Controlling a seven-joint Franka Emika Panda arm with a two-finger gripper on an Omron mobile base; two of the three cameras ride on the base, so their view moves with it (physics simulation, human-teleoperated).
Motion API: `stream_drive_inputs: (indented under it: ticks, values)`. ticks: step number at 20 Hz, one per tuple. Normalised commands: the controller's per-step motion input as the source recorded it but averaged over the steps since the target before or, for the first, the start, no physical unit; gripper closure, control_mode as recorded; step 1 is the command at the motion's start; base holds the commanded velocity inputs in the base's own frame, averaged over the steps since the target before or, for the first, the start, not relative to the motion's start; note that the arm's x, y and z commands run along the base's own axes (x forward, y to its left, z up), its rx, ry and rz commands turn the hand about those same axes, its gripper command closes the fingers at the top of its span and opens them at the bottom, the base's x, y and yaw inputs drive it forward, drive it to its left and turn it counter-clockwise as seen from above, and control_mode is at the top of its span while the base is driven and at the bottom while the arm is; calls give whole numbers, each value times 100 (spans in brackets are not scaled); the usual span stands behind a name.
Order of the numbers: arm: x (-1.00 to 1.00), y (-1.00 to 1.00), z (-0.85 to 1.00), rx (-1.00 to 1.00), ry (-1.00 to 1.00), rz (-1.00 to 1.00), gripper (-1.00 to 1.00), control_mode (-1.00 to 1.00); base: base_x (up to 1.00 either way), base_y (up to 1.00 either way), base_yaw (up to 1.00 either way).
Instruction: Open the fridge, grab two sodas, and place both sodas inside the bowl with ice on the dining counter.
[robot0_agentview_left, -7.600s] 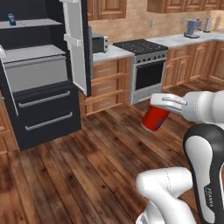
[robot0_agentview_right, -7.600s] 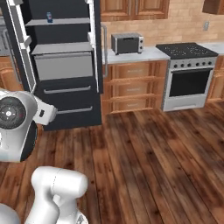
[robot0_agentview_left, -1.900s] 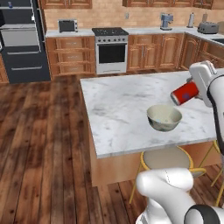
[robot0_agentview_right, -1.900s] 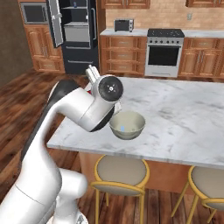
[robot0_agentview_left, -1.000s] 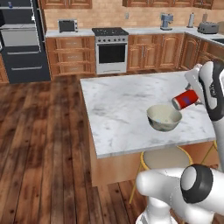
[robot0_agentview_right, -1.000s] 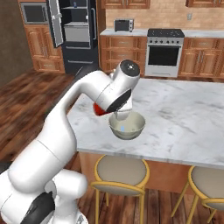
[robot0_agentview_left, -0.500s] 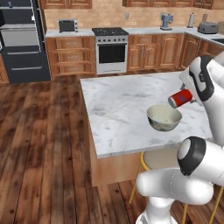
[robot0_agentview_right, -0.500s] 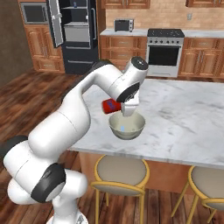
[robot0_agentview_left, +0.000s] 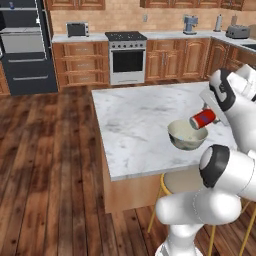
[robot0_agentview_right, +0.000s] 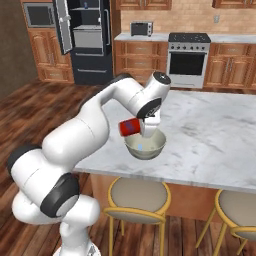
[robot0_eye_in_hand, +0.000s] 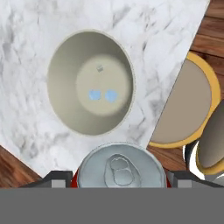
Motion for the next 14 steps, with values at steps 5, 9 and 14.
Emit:
stream_drive_inputs:
  ticks: [5, 9, 14]
  values:
    - [39, 0, -34, 0, 14, 0, 100, -100, 0, 0, 0]
    - [33, -9, -28, 0, 11, 0, 100, -100, 0, 0, 0]
    - [33, -23, -23, 2, 7, -2, 100, -100, 0, 0, 0]
